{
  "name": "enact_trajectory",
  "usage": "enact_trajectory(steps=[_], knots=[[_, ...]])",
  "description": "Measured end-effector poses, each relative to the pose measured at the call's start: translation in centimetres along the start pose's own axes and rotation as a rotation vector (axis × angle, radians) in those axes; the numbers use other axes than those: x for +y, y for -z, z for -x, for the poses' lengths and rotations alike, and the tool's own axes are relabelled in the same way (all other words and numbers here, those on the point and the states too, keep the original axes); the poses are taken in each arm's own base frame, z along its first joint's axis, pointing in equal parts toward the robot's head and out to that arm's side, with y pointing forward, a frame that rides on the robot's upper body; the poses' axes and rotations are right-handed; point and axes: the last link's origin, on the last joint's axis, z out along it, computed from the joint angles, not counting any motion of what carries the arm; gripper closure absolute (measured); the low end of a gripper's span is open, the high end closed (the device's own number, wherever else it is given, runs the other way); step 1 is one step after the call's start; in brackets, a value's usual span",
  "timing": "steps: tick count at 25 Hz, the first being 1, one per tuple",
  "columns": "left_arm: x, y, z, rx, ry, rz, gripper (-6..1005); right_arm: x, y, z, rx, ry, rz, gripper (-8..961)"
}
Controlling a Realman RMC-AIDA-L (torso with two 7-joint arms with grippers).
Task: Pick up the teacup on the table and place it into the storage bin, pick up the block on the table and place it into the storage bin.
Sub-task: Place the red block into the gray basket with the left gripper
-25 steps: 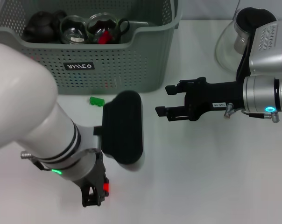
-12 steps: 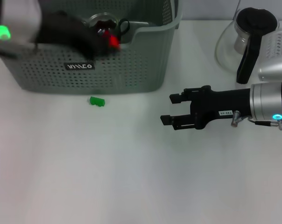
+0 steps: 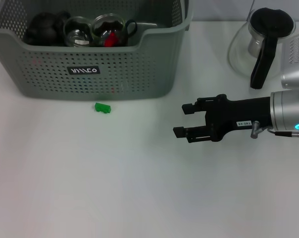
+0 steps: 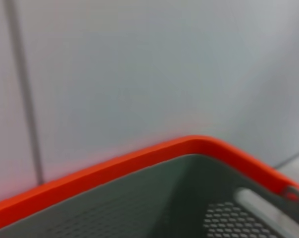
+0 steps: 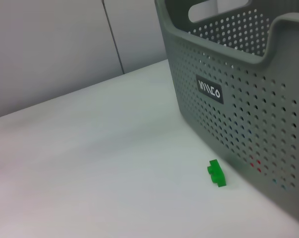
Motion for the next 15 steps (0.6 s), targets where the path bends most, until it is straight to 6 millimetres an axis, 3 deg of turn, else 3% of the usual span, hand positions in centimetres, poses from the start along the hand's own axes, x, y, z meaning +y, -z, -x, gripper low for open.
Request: enact_trajectory(steps=[4,6,7,11,14,15], knots=[[-1.4,-1.6,0.5,0.010,0.069,-0.037,806,0.1,-0.1,0.1,-0.001,0.006,0.008,187],[-1.6,-1.8,0.5,0.016,0.081,-0.048,630,0.2,-0.1,0.1,-0.001,0.007,0.014,187],[-1.6,-1.6,0.5,0.022,0.081,-0.051,608,0.2,0.0,0.2,-0.001,0.007,0.017,187],[-1.4,0.4,0.3,0.068,0.074,-0.052,519,0.1,0.2,0.3,-0.002,0.010,0.021,187],[0.4,2.6,0.9,0.084,0.022,0.045,453,0.0,0.2,0.4,-0.002,0.015,0.018,187],[1.9,4.0,1.4,0.092,-0.033,0.126,430,0.0,0.2,0.4,-0.003,0.016,0.016,187]])
